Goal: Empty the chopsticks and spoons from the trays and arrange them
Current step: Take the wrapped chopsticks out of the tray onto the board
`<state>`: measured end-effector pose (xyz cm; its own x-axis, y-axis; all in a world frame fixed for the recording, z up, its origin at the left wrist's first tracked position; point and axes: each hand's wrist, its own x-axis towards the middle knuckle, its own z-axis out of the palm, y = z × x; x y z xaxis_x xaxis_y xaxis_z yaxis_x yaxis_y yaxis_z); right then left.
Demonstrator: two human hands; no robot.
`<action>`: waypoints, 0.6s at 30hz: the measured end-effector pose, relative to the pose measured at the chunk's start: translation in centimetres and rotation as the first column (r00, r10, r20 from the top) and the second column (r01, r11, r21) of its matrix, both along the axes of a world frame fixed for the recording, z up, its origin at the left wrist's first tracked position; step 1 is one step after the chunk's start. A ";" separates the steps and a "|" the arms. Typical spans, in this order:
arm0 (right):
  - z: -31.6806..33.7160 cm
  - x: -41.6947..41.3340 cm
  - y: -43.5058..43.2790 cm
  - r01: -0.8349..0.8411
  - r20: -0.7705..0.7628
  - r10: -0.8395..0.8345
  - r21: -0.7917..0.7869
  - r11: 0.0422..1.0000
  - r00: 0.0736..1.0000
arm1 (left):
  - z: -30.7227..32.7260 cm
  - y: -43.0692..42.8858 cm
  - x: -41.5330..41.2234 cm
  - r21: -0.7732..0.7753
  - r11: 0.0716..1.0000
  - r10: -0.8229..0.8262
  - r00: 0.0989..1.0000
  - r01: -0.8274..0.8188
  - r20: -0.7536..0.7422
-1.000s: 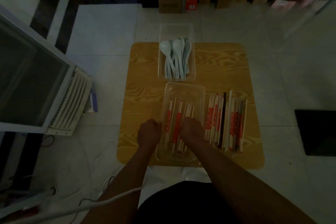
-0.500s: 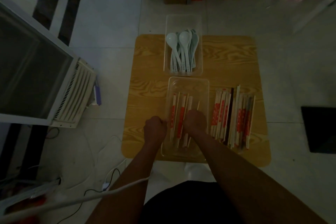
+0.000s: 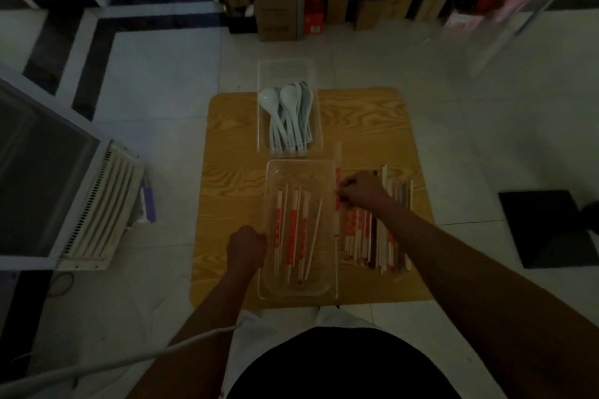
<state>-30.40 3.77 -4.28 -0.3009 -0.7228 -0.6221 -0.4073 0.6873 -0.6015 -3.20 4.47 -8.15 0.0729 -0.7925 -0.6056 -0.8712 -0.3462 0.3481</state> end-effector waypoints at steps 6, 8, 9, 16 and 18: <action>-2.1 -9.1 5.4 0.157 -0.356 -0.095 0.148 0.976 0.929 | 0.0 -0.1 -0.7 0.004 1.000 -0.007 0.999 0.007 0.048; -3.3 -10.1 6.6 0.188 -0.390 -0.100 0.193 0.963 0.915 | 0.0 -0.1 -0.9 0.012 1.000 -0.003 0.999 0.003 0.048; -3.6 -10.0 7.0 0.198 -0.392 -0.105 0.205 0.959 0.914 | 0.1 -0.1 -0.9 0.019 1.000 -0.001 0.999 0.000 0.046; -5.4 -8.5 7.6 0.260 -0.352 -0.202 0.126 0.957 0.914 | -0.2 -0.3 -1.0 0.029 1.000 -0.013 0.997 0.011 0.078; -5.1 -8.2 7.6 0.286 -0.384 -0.221 0.120 0.951 0.896 | -0.3 -0.3 -1.0 0.031 0.999 -0.014 0.997 0.012 0.074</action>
<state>-38.55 11.36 -9.34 -0.6871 -0.4854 -0.5406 -0.3722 0.8742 -0.3118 -4.21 4.18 -8.42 0.1086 -0.7749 -0.6227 -0.8989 -0.3441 0.2714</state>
